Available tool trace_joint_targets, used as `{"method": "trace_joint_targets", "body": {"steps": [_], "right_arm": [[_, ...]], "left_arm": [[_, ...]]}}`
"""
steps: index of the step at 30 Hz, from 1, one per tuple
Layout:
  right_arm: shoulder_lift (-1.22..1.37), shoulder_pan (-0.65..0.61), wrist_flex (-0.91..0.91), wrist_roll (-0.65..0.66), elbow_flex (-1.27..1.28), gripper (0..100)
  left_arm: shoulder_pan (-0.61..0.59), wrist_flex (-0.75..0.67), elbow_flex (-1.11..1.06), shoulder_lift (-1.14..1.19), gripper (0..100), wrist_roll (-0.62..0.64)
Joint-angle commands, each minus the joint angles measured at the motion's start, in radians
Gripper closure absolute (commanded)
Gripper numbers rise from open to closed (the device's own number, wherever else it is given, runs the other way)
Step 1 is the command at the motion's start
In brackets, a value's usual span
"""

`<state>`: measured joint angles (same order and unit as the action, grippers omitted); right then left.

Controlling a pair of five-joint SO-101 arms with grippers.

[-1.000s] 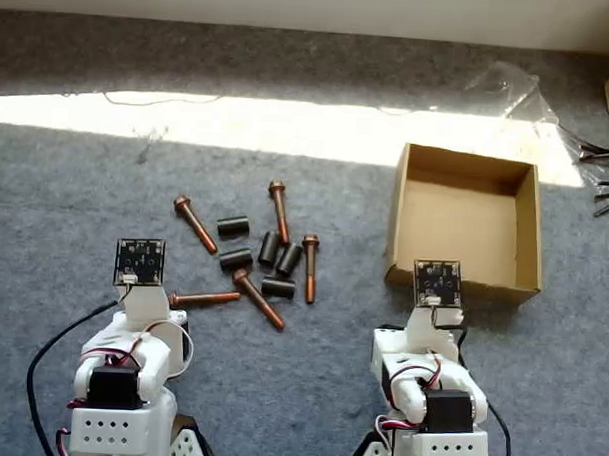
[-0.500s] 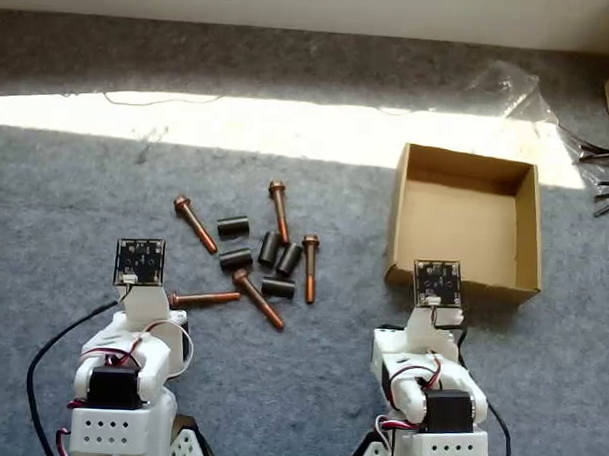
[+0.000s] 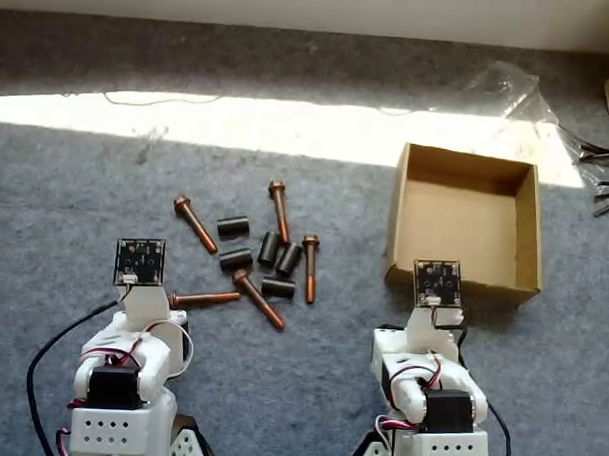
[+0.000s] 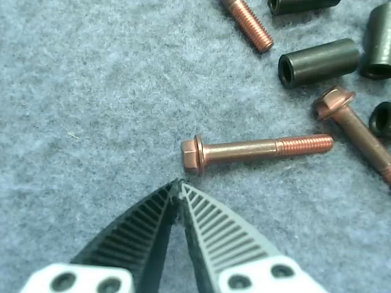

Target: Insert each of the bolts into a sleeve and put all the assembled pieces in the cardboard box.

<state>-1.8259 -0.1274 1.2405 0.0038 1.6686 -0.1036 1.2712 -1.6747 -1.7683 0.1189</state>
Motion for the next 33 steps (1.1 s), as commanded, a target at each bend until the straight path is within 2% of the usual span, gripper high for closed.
{"method": "trace_joint_targets", "body": {"steps": [1,4,7,11,22,24,29,33], "right_arm": [[-0.008,-0.007,-0.002,-0.005,0.110,99.0],[-0.008,-0.038,-0.019,-0.003,0.110,99.2],[-0.008,-0.088,-0.128,-0.003,0.110,99.3],[-0.008,-0.096,-0.249,-0.005,0.110,99.3],[-0.008,-0.094,-0.248,-0.002,0.104,98.8],[-0.008,-0.094,-0.242,0.060,0.102,98.8],[-0.008,-0.061,-0.239,0.358,0.085,98.8],[-0.007,0.070,-0.199,0.376,0.002,98.8]], "left_arm": [[-0.002,0.005,-0.022,-0.007,99,0.000],[-0.002,0.005,-0.022,-0.007,99,0.000],[-0.002,0.005,-0.022,-0.007,99,0.000],[-0.002,0.005,-0.022,-0.007,99,0.000],[-0.001,0.005,-0.022,-0.007,99,0.000],[-0.001,0.005,-0.022,-0.007,99,0.000],[-0.001,0.005,-0.022,-0.007,99,0.000],[-0.001,-0.002,-0.022,-0.007,99,0.000]]}}
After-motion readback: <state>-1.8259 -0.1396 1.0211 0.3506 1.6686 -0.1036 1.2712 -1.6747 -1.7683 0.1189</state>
